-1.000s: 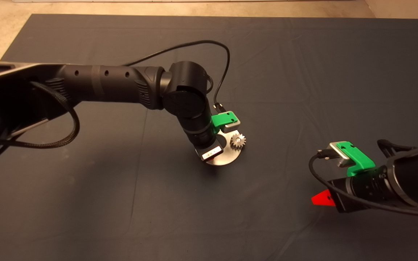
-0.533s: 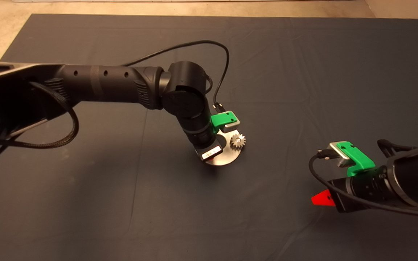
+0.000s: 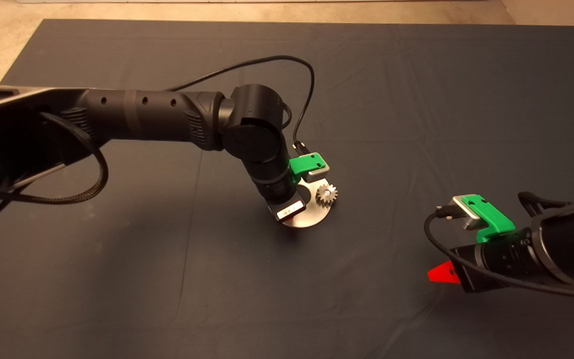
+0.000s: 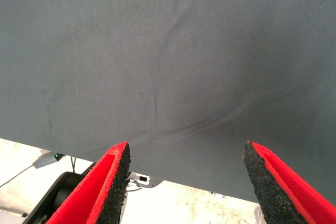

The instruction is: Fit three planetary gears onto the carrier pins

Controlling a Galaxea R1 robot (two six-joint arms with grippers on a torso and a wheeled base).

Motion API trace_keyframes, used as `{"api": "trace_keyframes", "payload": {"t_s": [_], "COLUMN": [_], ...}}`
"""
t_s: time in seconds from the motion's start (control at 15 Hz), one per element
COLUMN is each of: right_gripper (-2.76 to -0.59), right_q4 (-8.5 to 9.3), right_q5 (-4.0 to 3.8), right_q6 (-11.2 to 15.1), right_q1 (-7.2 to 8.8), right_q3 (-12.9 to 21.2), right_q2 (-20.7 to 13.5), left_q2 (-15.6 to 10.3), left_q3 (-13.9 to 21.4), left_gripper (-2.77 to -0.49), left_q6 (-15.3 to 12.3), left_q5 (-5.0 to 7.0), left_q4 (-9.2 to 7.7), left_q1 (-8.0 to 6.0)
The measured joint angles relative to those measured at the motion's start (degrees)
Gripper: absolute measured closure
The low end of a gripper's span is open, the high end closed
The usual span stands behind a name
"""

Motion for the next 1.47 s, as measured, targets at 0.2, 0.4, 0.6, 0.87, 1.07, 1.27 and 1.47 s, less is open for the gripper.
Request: {"api": "trace_keyframes", "payload": {"t_s": [0.2, 0.4, 0.6, 0.87, 1.07, 1.27, 1.47], "right_gripper": [-1.60, -1.60, -1.60, -1.60, -1.60, -1.60, -1.60], "right_q4": [0.01, 0.00, 0.00, 0.01, 0.01, 0.01, 0.00], "right_q5": [0.00, 0.01, 0.00, 0.00, 0.01, 0.01, 0.03], "right_q6": [0.0, 0.0, 0.0, 0.0, 0.0, 0.0, 0.0], "right_q1": [0.00, 0.00, 0.00, 0.00, 0.00, 0.00, 0.00], "right_q3": [0.0, 0.0, 0.0, 0.0, 0.0, 0.0, 0.0], "right_q2": [0.0, 0.0, 0.0, 0.0, 0.0, 0.0, 0.0], "left_q2": [0.0, 0.0, 0.0, 0.0, 0.0, 0.2, 0.8], "left_q3": [0.0, 0.0, 0.0, 0.0, 0.0, 0.0, -0.1], "left_gripper": [-0.63, -0.82, -0.94, -0.94, -0.94, -0.94, -0.94], "left_q6": [0.0, 0.0, 0.0, 0.0, 0.0, 0.0, 0.0], "left_q5": [0.00, 0.00, 0.06, 0.09, 0.11, 0.30, 1.24], "left_q4": [0.00, -0.02, -0.20, -0.13, -0.11, -0.09, 0.04], "left_q1": [0.00, 0.00, 0.02, 0.30, 0.30, 0.30, 0.30]}}
